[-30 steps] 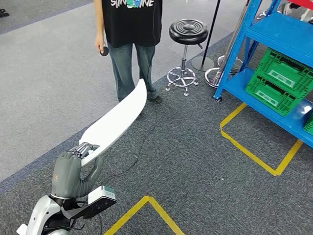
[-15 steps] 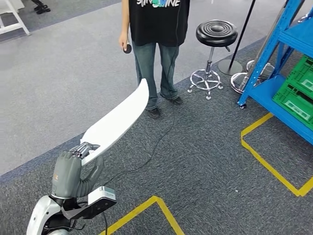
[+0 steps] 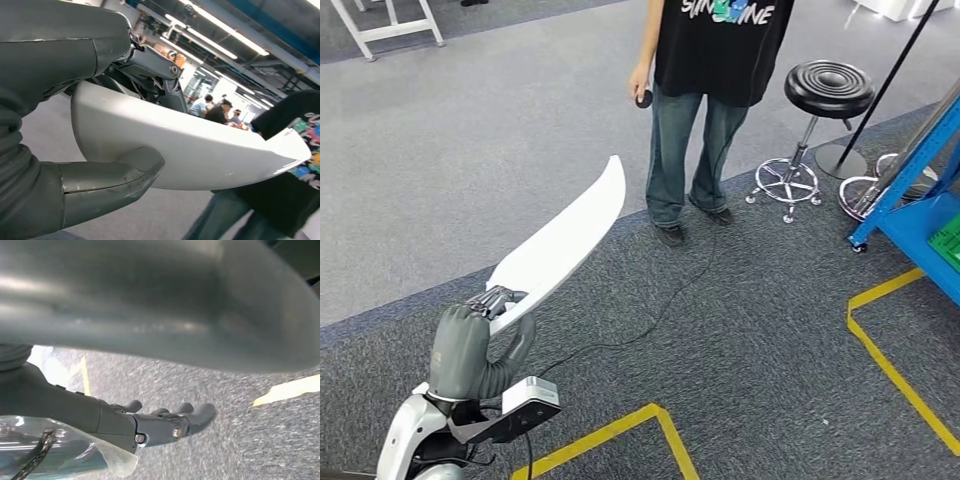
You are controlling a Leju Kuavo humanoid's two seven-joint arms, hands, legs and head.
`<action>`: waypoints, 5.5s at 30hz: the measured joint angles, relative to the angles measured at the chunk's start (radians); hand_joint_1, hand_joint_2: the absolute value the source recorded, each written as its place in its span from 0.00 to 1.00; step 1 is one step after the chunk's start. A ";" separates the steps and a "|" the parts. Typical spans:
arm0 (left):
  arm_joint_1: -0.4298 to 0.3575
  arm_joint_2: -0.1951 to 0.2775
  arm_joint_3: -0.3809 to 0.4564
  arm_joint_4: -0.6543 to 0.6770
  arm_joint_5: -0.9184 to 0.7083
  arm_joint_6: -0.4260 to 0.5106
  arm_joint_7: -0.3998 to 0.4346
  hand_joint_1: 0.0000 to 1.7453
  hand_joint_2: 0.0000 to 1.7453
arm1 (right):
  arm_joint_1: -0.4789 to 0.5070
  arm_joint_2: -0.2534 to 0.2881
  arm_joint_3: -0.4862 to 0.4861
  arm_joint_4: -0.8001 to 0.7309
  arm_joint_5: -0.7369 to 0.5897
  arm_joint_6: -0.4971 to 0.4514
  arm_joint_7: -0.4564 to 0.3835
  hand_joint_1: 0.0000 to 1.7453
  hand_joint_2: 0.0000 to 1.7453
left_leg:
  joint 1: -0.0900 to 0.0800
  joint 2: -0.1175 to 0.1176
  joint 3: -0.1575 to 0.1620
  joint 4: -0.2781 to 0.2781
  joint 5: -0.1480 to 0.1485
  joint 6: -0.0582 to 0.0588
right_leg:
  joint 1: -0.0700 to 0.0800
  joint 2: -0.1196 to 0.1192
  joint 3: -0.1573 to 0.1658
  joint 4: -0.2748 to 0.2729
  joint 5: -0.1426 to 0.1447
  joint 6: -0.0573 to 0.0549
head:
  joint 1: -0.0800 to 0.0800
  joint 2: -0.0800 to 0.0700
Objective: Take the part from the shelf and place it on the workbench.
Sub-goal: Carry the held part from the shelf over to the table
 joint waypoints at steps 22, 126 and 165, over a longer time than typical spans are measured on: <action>-0.002 -0.001 -0.008 0.005 -0.001 -0.007 0.003 1.00 1.00 | 0.008 0.000 0.005 -0.003 0.025 0.012 -0.001 0.00 0.00 | -0.006 0.091 -0.013 0.034 -0.010 -0.030 | 0.002 -0.094 0.140 -0.265 0.114 -0.026 | -0.011 0.000; -0.005 -0.003 -0.009 0.015 -0.022 -0.013 0.019 1.00 1.00 | -0.004 0.000 0.011 -0.002 0.087 0.044 0.000 0.00 0.00 | 0.010 -0.048 -0.006 0.009 -0.010 -0.007 | -0.012 0.017 0.031 -0.094 0.076 0.016 | 0.003 0.000; -0.005 -0.004 -0.008 0.015 -0.031 -0.023 0.020 1.00 1.00 | -0.009 0.000 0.007 0.005 0.081 0.065 -0.015 0.00 0.00 | 0.016 -0.117 -0.009 0.006 -0.008 -0.023 | -0.021 0.082 0.108 -0.271 0.134 -0.009 | -0.002 0.000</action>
